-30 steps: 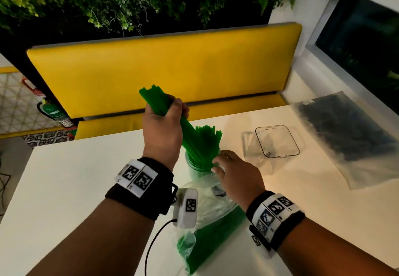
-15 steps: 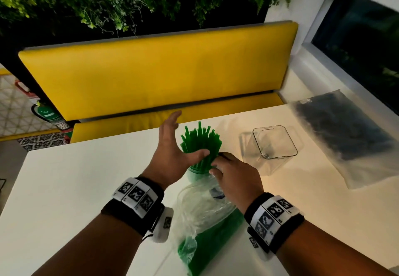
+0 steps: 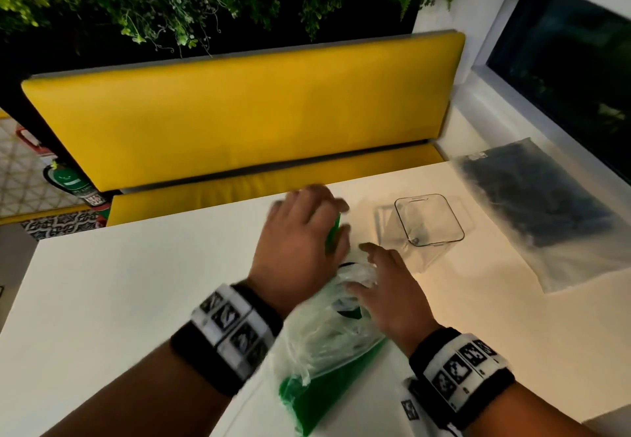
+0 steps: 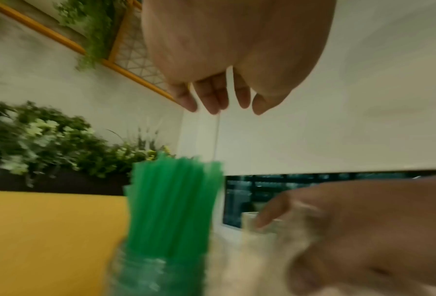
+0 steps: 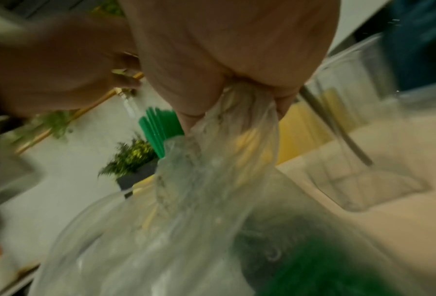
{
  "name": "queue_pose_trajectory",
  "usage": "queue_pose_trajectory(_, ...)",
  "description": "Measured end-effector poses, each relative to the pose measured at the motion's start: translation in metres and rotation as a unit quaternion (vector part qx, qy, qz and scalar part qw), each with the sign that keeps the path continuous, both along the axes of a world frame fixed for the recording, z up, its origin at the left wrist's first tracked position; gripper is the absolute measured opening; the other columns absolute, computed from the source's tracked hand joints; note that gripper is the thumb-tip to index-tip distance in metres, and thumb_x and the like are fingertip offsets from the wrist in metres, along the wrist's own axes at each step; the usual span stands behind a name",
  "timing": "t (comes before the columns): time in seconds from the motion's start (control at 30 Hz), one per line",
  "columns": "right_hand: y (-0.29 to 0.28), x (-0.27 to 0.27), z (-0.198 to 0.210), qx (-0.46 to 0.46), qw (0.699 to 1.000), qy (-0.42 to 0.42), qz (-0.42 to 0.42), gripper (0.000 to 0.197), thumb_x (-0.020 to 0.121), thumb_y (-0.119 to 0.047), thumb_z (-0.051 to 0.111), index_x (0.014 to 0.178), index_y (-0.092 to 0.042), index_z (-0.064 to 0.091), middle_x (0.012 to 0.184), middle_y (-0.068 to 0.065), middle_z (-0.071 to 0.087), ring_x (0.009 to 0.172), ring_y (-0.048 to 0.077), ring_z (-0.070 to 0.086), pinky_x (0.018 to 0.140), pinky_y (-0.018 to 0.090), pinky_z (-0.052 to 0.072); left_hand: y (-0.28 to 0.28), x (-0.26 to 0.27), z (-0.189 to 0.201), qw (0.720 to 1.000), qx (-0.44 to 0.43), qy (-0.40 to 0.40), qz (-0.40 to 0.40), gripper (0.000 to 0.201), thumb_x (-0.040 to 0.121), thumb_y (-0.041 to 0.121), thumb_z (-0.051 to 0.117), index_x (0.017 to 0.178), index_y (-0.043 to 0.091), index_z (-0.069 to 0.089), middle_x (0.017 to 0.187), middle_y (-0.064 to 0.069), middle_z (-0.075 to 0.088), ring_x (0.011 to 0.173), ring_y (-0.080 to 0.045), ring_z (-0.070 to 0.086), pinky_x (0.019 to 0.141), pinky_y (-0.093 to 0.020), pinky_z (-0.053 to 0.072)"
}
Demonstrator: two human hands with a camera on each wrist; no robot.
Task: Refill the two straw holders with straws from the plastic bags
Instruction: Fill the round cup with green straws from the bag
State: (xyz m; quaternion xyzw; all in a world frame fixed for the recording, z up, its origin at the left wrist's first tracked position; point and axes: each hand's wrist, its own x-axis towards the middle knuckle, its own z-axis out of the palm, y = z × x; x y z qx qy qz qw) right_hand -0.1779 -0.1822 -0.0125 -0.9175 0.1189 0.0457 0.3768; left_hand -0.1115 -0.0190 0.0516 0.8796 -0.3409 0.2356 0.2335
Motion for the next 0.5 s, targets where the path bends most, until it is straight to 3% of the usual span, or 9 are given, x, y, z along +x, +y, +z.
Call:
queue_pose_trajectory(0.03,-0.005,-0.005,-0.003,0.040,0.999,0.007,-0.018,0.055,0.079,-0.030,0.075,0.127,-0.033,0.048,0.114,-0.008,0.053,0.089,0.008,0.058,0.079,0.019,0.046,-0.001,-0.020,0.000,0.997,-0.020,0.031,-0.061,0.018,0.091,0.025,0.060,0.103,0.013,0.068,0.103,-0.007,0.066,0.092,-0.024,0.059,0.077,-0.035,0.048)
queue_pose_trajectory(0.1,-0.012,-0.014,-0.010,0.122,0.991,0.015,-0.050,0.029,0.078,-0.012,0.074,0.103,-0.019,0.062,0.090,-0.005,0.066,0.081,0.012,0.062,0.069,0.016,0.047,-0.008,-0.058,-0.016,0.974,0.018,0.187,-0.129,0.018,0.097,0.025,0.051,0.099,0.016,0.067,0.095,-0.003,0.067,0.083,-0.019,0.060,0.072,-0.030,0.048)
queue_pose_trajectory(0.17,-0.015,-0.020,-0.013,0.130,0.988,0.033,-0.076,0.009,0.082,-0.018,0.073,0.082,-0.015,0.065,0.073,-0.002,0.069,0.069,0.012,0.064,0.061,0.023,0.048,-0.018,-0.080,-0.045,0.923,0.074,0.364,-0.099,0.024,0.100,0.023,0.043,0.104,0.021,0.066,0.105,0.000,0.068,0.092,-0.016,0.060,0.081,-0.030,0.048)
queue_pose_trajectory(0.23,-0.014,-0.026,-0.011,0.163,0.983,0.053,-0.068,0.013,0.088,-0.028,0.070,0.084,-0.017,0.064,0.072,-0.004,0.068,0.062,0.005,0.061,0.058,0.022,0.045,-0.027,-0.081,-0.079,0.879,0.076,0.469,-0.033,0.029,0.101,0.019,0.038,0.105,0.020,0.067,0.110,-0.001,0.069,0.098,-0.019,0.061,0.088,-0.030,0.048)
queue_pose_trajectory(0.3,-0.010,-0.034,-0.005,0.227,0.972,0.059,-0.033,0.008,0.093,-0.024,0.064,0.090,-0.017,0.063,0.076,-0.005,0.067,0.062,0.002,0.059,0.058,0.015,0.045,-0.033,-0.077,-0.106,0.851,0.094,0.517,-0.004,0.030,0.101,0.017,0.037,0.106,0.016,0.066,0.112,-0.004,0.068,0.101,-0.021,0.063,0.091,-0.032,0.049)
queue_pose_trajectory(0.4,-0.007,-0.046,-0.004,0.290,0.956,0.045,0.003,0.006,0.096,-0.016,0.059,0.091,-0.013,0.060,0.078,0.006,0.064,0.071,0.010,0.059,0.066,0.020,0.047,-0.043,-0.084,-0.124,0.815,0.179,0.551,-0.010,0.031,0.101,0.021,0.042,0.125,0.010,0.058,0.126,-0.011,0.062,0.119,-0.028,0.058,0.101,-0.036,0.045)
queue_pose_trajectory(0.47,-0.007,-0.053,-0.001,0.324,0.945,0.035,-0.004,0.002,0.096,-0.015,0.060,0.097,-0.016,0.058,0.080,0.011,0.062,0.070,0.015,0.057,0.063,0.024,0.047,-0.050,-0.091,-0.123,0.812,0.254,0.526,0.013,0.039,0.100,0.029,0.041,0.134,0.012,0.052,0.135,-0.011,0.056,0.127,-0.030,0.052,0.106,-0.040,0.040)
queue_pose_trajectory(0.5,-0.007,-0.056,-0.001,0.339,0.941,0.029,-0.005,0.010,0.093,-0.017,0.063,0.101,-0.022,0.058,0.083,0.014,0.063,0.071,0.017,0.058,0.064,0.028,0.049,-0.051,-0.096,-0.122,0.813,0.288,0.506,0.031,0.041,0.100,0.031,0.041,0.135,0.013,0.051,0.137,-0.011,0.055,0.128,-0.030,0.051,0.106,-0.041,0.040)
